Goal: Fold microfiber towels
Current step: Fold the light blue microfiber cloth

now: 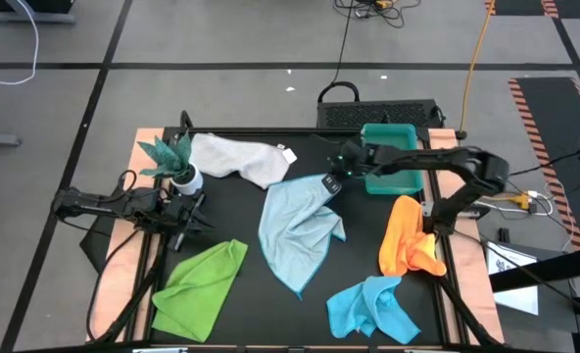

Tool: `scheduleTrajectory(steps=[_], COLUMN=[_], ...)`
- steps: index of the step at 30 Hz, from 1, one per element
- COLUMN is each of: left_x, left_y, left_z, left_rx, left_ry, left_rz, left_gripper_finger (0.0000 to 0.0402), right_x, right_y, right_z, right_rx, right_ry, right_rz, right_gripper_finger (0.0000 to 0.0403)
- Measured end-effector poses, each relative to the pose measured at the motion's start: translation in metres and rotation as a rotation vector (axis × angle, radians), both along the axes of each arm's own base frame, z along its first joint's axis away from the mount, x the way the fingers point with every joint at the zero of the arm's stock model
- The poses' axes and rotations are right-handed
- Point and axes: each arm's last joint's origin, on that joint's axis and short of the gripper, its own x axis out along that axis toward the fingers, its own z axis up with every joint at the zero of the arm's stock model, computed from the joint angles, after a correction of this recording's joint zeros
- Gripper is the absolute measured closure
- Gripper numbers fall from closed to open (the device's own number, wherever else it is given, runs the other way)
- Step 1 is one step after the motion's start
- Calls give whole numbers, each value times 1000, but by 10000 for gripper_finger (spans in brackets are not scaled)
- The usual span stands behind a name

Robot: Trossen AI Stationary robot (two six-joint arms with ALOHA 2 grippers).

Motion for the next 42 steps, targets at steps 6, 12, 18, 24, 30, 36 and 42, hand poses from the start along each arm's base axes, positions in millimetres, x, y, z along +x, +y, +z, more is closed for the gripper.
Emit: scheduleTrajectory(steps=[6, 12, 18, 24, 30, 36, 42], left_x=[0, 0, 0, 0, 0, 0, 0], left_y=[0, 0, 0, 0, 0, 0, 0], left_z=[0, 0, 0, 0, 0, 0, 0], left_rx=[0, 0, 0, 0, 0, 0, 0], left_ry=[0, 1, 1, 1, 0, 0, 0], left_rz=[0, 1, 1, 1, 1, 2, 2], left_gripper_finger=[364, 364, 364, 364, 364, 364, 364], right_x=[13, 8, 8, 8, 9, 13, 17], right_y=[-5, -4, -14, -27, -32, -26, -14], right_z=[1, -1, -12, -34, -49, -50, -45], right_rx=[32, 110, 130, 146, 166, 153, 91], right_ry=[79, 112, 125, 178, 216, 223, 239], right_rz=[6, -13, -69, -153, -174, -129, 1], right_gripper_finger=[248, 248, 248, 248, 248, 303, 395])
